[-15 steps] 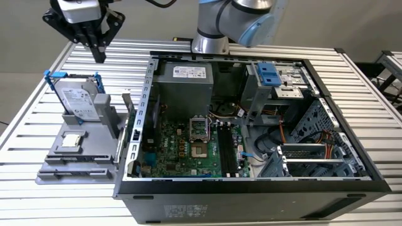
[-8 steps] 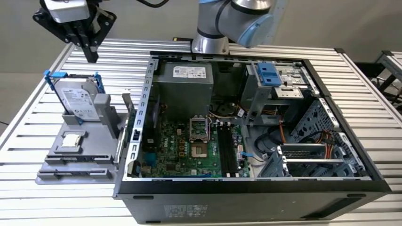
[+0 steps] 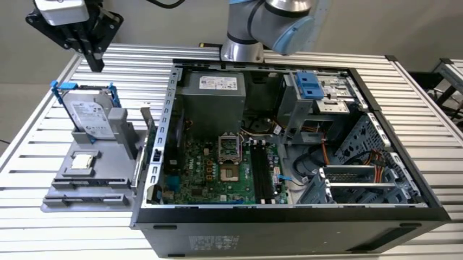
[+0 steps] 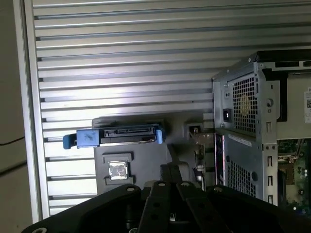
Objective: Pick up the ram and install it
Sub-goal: 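Reach for the ram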
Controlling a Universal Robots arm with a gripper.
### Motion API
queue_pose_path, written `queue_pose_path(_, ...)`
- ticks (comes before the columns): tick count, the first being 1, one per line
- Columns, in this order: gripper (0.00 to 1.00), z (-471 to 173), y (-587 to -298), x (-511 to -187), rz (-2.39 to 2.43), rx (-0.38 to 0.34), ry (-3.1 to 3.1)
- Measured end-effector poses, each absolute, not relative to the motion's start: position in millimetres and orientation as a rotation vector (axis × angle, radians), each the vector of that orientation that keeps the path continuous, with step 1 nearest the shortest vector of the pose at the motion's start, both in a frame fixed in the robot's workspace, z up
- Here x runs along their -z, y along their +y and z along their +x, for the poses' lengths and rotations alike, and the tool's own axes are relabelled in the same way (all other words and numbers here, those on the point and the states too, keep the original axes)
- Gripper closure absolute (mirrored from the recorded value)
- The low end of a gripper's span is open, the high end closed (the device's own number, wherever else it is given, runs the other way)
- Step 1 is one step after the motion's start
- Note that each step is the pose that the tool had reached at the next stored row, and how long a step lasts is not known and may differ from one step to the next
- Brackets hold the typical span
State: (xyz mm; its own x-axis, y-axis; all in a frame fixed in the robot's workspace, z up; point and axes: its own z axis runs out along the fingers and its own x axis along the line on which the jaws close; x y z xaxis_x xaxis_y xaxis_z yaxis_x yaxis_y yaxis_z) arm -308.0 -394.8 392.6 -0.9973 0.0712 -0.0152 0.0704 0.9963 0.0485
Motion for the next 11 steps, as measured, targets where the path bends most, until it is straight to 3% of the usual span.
queue_pose_path(11, 1.00, -329, -395, -393, 0.111, -0.075, 3.122)
